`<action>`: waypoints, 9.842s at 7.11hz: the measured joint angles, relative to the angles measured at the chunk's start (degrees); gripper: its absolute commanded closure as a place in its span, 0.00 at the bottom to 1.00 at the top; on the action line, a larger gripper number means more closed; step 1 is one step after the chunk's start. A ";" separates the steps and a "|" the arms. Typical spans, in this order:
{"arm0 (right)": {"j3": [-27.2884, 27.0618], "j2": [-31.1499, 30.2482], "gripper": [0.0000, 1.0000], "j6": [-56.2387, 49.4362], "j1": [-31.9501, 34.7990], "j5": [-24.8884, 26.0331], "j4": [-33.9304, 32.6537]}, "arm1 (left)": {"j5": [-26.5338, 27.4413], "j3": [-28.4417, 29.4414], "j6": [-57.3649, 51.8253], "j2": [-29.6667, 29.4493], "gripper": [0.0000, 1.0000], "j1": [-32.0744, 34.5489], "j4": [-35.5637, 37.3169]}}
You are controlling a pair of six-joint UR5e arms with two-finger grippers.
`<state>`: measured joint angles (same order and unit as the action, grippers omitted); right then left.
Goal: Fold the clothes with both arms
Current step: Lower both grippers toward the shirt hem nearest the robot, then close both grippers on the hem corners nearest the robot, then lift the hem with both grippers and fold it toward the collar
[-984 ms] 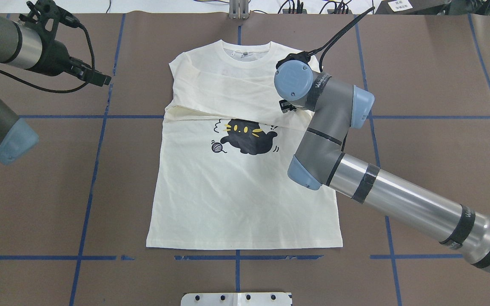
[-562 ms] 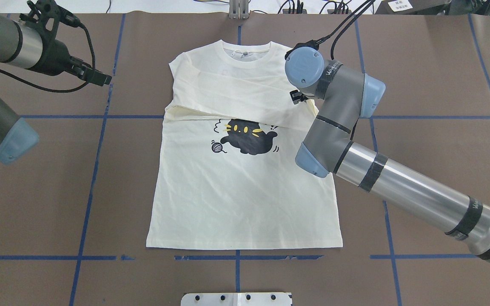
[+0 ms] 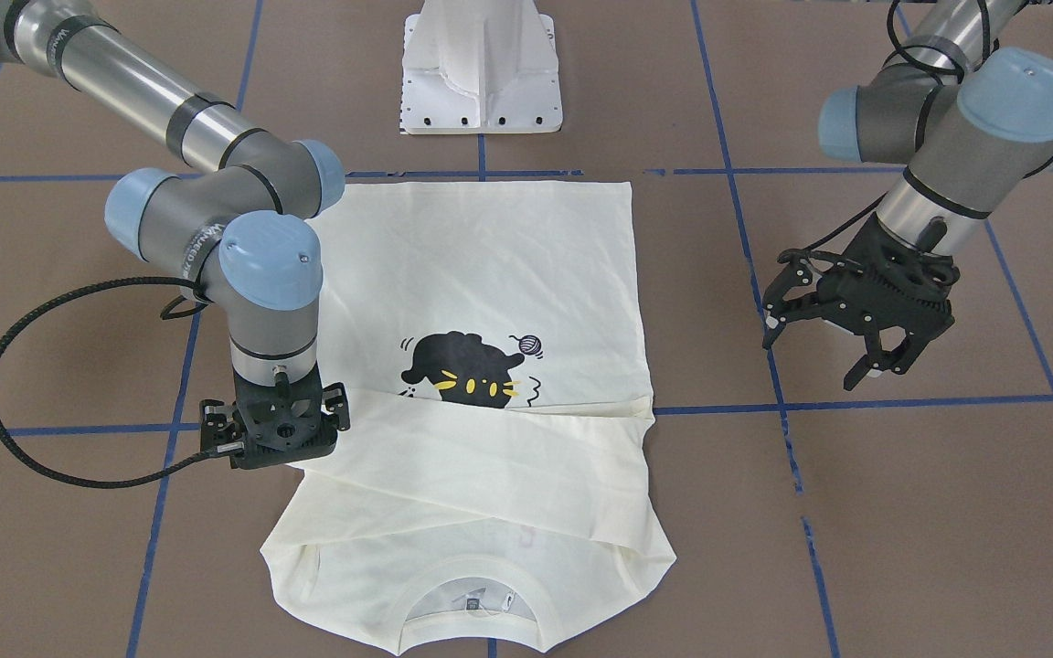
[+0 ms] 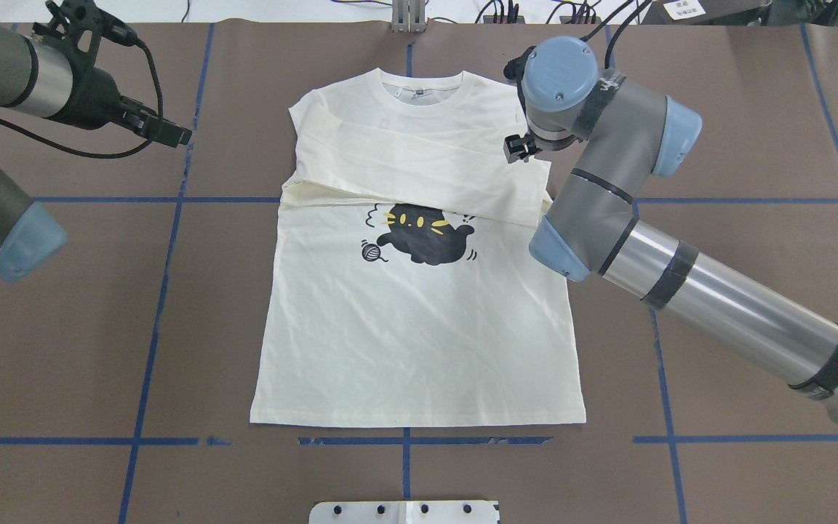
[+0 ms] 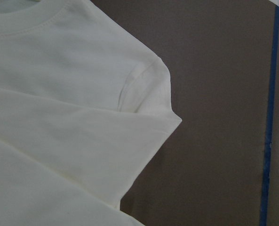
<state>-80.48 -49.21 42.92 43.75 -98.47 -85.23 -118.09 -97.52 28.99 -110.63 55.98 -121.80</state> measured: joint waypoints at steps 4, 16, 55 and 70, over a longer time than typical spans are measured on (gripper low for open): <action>-26.32 -19.17 0.00 30.17 -7.46 -2.09 8.38 | 7.98 -13.29 23.47 6.94 0.00 -11.36 0.34; -42.32 -38.47 0.00 61.05 -33.81 25.83 21.24 | 40.41 -16.03 68.61 17.25 0.45 -48.49 -4.95; -41.69 -47.42 0.28 71.50 -40.67 28.40 20.52 | 44.17 -19.70 64.94 18.62 1.00 -49.86 -3.54; -41.62 -45.05 1.00 71.90 -42.19 30.72 19.80 | 45.44 -21.73 64.95 19.84 1.00 -49.92 -3.38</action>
<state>-122.10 -94.27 114.82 1.56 -67.75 -65.43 -72.65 -119.25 93.93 -90.79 6.06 -125.17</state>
